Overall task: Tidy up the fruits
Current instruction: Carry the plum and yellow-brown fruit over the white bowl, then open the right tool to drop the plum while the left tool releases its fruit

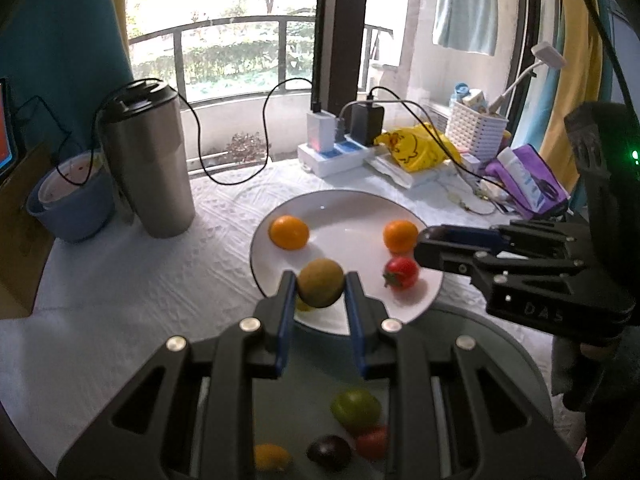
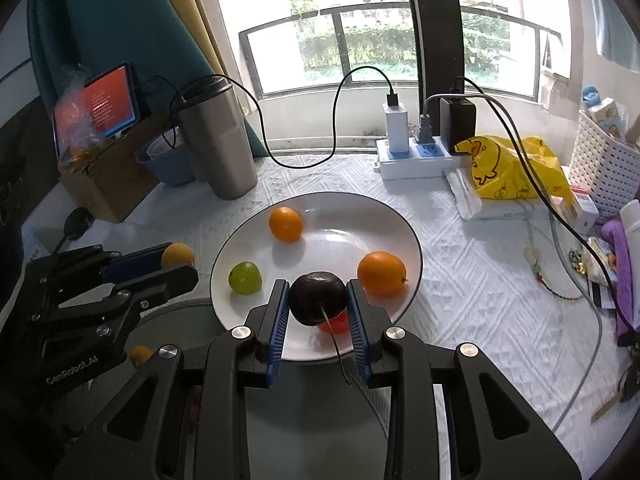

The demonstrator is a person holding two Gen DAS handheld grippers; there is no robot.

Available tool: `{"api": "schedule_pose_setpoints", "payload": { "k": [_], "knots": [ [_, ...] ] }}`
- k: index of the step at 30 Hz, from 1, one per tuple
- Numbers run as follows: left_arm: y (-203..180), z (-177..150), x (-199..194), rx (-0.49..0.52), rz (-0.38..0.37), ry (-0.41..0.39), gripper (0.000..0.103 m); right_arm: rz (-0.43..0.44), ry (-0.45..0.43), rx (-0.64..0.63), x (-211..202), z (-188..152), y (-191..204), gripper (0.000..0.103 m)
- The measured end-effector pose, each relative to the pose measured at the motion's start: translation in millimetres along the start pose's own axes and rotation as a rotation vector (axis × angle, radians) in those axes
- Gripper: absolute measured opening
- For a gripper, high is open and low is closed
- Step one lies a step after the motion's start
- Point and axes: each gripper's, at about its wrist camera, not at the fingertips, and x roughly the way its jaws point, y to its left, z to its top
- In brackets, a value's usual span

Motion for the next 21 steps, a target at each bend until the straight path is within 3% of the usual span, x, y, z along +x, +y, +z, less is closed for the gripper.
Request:
{"api": "schedule_pose_setpoints", "payload": {
  "k": [21],
  "knots": [
    [30,20,63,-0.071,-0.041,0.103,0.025,0.033,0.038,-0.014,56,17,-2,0.031]
  ]
}}
